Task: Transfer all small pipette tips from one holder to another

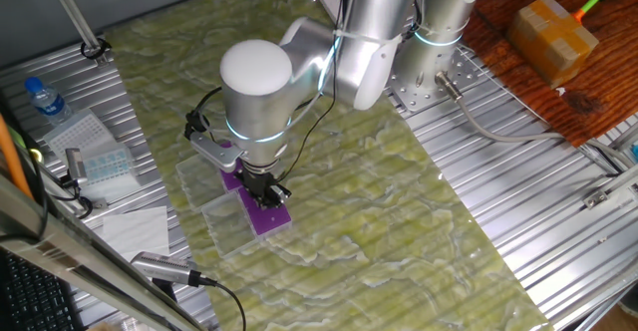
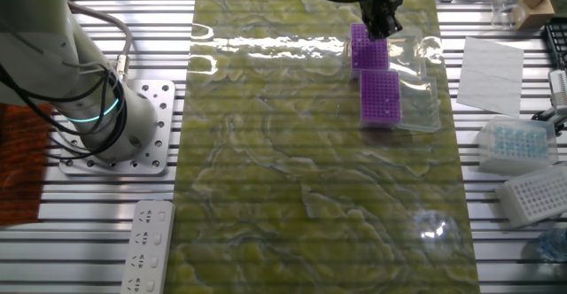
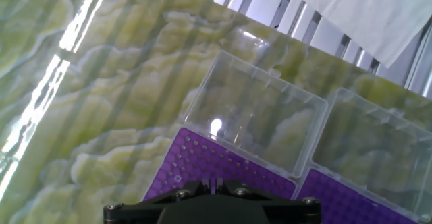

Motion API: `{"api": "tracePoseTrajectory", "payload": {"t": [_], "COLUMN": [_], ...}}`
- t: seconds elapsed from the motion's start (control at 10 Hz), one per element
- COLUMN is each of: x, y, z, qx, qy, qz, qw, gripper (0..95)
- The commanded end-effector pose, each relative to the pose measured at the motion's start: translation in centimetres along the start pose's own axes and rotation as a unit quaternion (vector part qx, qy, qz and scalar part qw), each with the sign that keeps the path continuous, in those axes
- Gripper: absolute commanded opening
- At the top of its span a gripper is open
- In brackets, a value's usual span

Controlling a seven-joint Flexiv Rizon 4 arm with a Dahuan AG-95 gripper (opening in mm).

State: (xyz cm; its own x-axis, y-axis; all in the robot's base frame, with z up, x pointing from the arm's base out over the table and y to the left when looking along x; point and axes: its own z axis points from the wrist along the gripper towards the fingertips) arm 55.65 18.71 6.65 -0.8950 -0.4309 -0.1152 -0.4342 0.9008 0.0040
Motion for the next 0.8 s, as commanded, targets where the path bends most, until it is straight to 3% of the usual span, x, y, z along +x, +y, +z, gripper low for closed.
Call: {"api": "tracePoseTrajectory", "payload": {"t": [0.1,0.2,0.4,0.6,0.8], "x": [0.1,0.1,0.1,0.3,1.3], "y": [0.0,0.0,-0.3,-1.1,-4.9], "z": [0.2,0.2,0.2,0.0,-1.0], "qx": [0.002,0.002,0.001,0.001,0.001], "qy": [-0.003,-0.003,-0.002,0.001,0.012], "qz": [-0.005,-0.008,-0.02,-0.036,-0.089], "qw": [1.0,1.0,0.9998,0.9994,0.9959], "gripper": [0.0,0.0,38.0,38.0,38.0]}}
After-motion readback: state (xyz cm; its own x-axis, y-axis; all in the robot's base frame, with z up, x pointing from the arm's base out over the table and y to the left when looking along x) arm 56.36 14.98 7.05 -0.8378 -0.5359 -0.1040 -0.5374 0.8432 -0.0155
